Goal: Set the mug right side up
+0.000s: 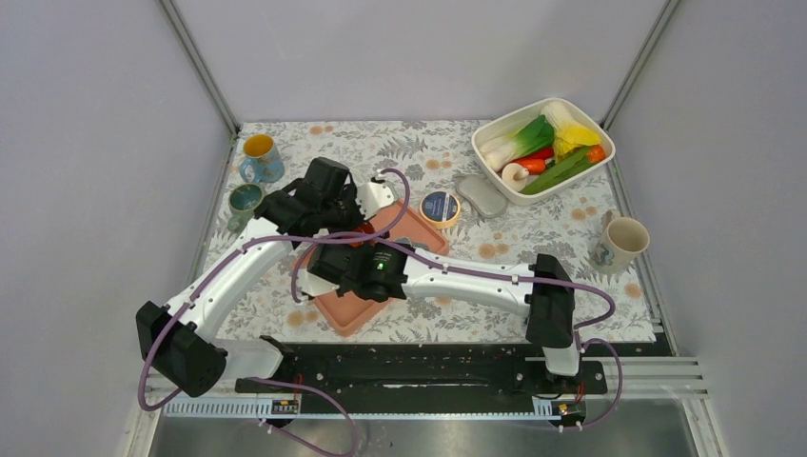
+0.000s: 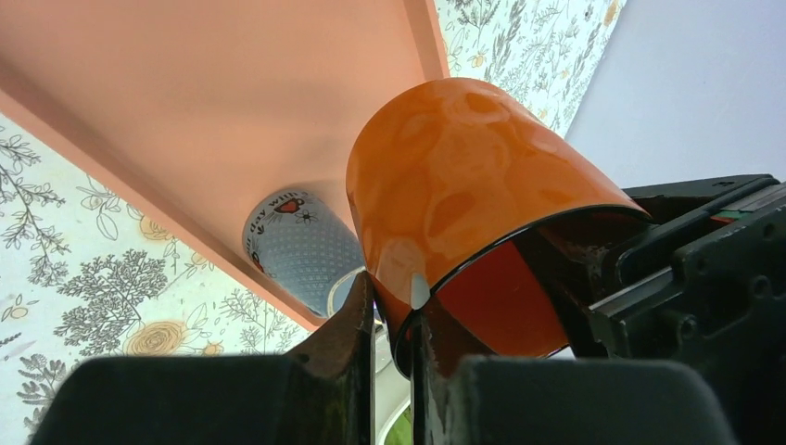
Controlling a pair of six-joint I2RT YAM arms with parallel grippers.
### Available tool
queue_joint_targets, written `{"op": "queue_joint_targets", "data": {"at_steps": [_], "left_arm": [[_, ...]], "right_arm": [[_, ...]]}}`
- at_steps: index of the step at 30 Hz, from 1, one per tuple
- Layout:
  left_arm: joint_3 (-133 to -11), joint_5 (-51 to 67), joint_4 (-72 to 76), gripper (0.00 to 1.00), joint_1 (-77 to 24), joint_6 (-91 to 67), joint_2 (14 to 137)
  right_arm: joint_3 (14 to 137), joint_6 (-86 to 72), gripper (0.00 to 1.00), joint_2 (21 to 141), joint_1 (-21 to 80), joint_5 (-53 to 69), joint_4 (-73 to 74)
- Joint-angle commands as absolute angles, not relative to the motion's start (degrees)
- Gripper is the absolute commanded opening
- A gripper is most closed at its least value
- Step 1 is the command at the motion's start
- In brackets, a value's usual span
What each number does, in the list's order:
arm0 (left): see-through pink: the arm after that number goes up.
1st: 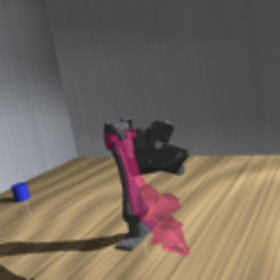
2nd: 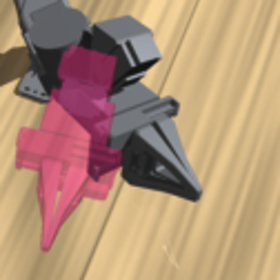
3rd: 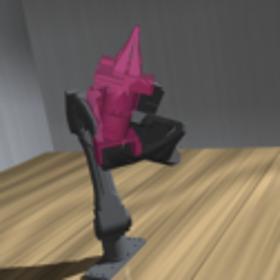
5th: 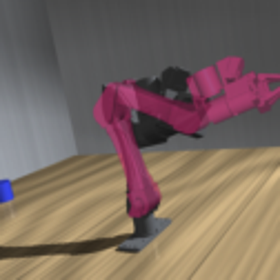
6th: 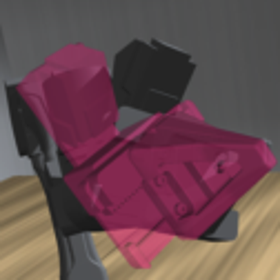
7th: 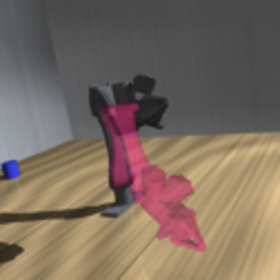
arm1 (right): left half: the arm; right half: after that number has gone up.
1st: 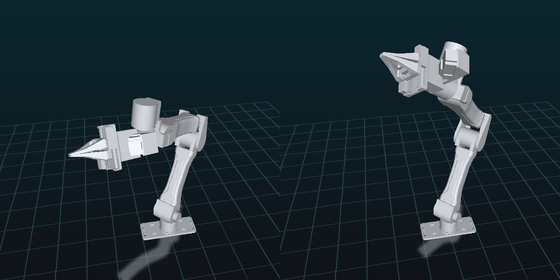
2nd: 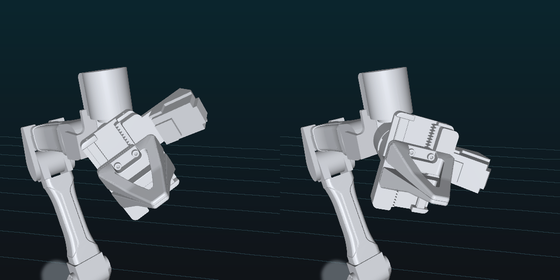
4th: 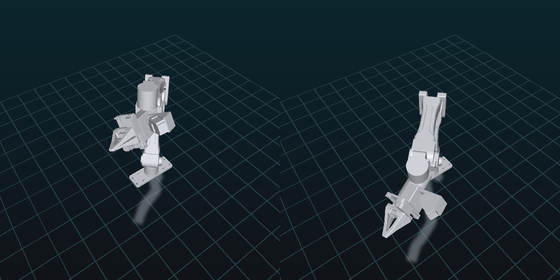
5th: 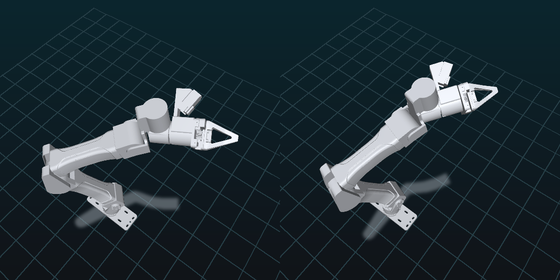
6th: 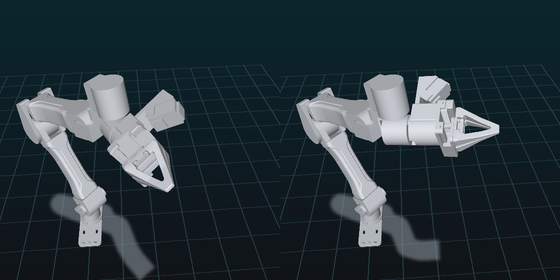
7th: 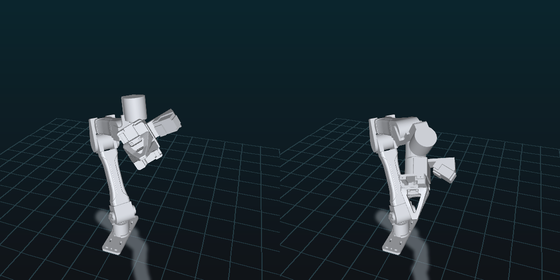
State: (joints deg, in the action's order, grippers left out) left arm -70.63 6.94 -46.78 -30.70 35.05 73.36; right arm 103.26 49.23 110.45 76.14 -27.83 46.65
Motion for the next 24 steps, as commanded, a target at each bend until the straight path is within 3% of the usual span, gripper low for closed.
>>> {"op": "queue_joint_targets", "data": {"at_steps": [1,5,6,8,12,24], "left_arm": [[-69.5,3.4,-42.0,0.0,-28.6,31.2,73.7],[-66.3,2.4,-38.1,0.0,-28.2,31.5,74.0],[-65.9,2.8,-37.3,0.0,-27.7,31.6,74.3],[-65.4,3.7,-36.2,0.0,-26.5,31.2,75.2],[-64.2,7.0,-34.8,0.0,-22.7,29.9,77.1],[-62.6,12.3,-31.7,0.0,-15.9,27.7,81.7]], "right_arm": [[105.1,48.4,0.0,109.2,77.0,-37.9,43.4],[103.2,49.7,0.04,110.1,76.9,-41.2,39.8],[102.8,50.1,0.15,110.3,77.0,-41.8,39.4],[102.1,50.3,0.45,110.7,76.9,-42.7,38.5],[100.6,49.4,0.65,109.9,76.9,-41.7,38.1],[96.9,47.6,0.69,107.2,77.4,-38.9,37.0]]}}
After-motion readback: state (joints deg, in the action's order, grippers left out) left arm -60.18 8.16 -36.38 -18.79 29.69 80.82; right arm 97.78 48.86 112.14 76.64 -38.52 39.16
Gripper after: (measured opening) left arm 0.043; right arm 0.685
